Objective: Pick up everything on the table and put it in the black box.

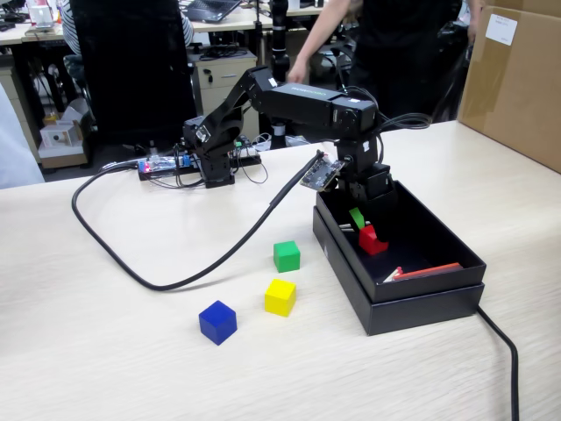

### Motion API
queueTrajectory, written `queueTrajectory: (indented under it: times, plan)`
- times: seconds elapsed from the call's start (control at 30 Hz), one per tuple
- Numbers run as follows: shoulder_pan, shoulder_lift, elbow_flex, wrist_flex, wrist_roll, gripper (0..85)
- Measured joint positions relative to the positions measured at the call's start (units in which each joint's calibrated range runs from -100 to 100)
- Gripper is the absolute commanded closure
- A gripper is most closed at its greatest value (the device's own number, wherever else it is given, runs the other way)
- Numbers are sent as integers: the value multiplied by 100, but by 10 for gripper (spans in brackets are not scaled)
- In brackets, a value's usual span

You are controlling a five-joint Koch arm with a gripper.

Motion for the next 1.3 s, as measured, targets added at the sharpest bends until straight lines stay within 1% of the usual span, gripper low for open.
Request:
queueTrajectory:
  times: [0.17, 0.3, 0.43, 0.47, 0.5, 0.57, 0.7, 0.87, 1.1, 1.3]
  plan:
    - [-98, -1204, 0, -163, 0, 462]
    - [-342, -2408, -27, -186, -88, 462]
    - [-781, -3029, -356, -186, -400, 460]
    - [-1026, -3042, -374, -186, -576, 460]
    - [-1143, -3042, -374, -186, -654, 459]
    - [-1441, -3029, -374, -186, -825, 427]
    - [-1939, -2485, -356, -186, -1133, 426]
    - [-2227, -1256, 55, -186, -1416, 426]
    - [-2315, 634, 1543, -186, -1768, 426]
    - [-2320, 1307, 1725, -186, -1954, 426]
